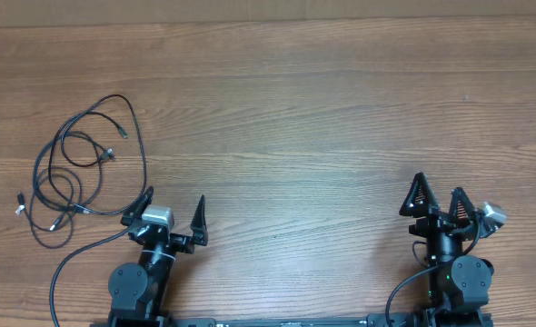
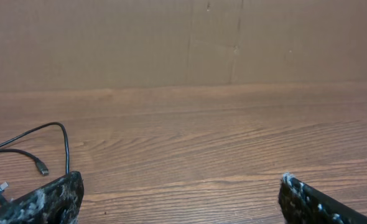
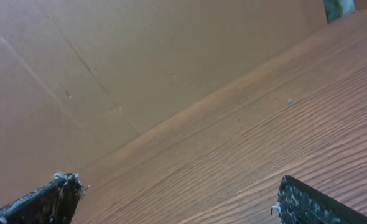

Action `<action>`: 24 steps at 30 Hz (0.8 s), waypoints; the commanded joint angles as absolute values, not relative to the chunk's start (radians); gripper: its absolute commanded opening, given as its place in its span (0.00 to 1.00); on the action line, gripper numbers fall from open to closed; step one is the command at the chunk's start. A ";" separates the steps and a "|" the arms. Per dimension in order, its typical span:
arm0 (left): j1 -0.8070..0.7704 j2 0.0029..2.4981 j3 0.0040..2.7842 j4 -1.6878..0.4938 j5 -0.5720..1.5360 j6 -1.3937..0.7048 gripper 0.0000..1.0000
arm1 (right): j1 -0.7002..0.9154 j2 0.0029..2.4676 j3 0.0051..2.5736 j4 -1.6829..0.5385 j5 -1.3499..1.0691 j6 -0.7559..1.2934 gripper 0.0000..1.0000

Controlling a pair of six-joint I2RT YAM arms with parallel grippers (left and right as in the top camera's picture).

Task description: Untangle cables

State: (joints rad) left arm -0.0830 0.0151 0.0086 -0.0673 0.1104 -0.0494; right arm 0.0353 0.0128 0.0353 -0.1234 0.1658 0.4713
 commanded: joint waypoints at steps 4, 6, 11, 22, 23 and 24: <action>-0.077 0.004 0.005 -0.070 0.101 -0.030 1.00 | 0.038 0.002 0.032 -0.065 0.179 0.470 1.00; -0.077 0.004 0.005 -0.070 0.101 -0.030 0.99 | 0.038 0.002 0.032 -0.004 0.179 0.470 1.00; -0.077 0.004 0.005 -0.070 0.101 -0.030 1.00 | 0.038 0.002 0.023 0.033 0.179 0.470 1.00; -0.077 0.004 0.005 -0.070 0.101 -0.030 1.00 | 0.039 0.002 0.007 -0.058 0.180 0.470 1.00; -0.077 0.004 0.005 -0.070 0.101 -0.030 1.00 | 0.039 0.002 0.007 -0.059 0.180 0.470 1.00; -0.077 0.004 0.005 -0.070 0.101 -0.030 1.00 | 0.039 0.002 0.007 -0.059 0.180 0.470 1.00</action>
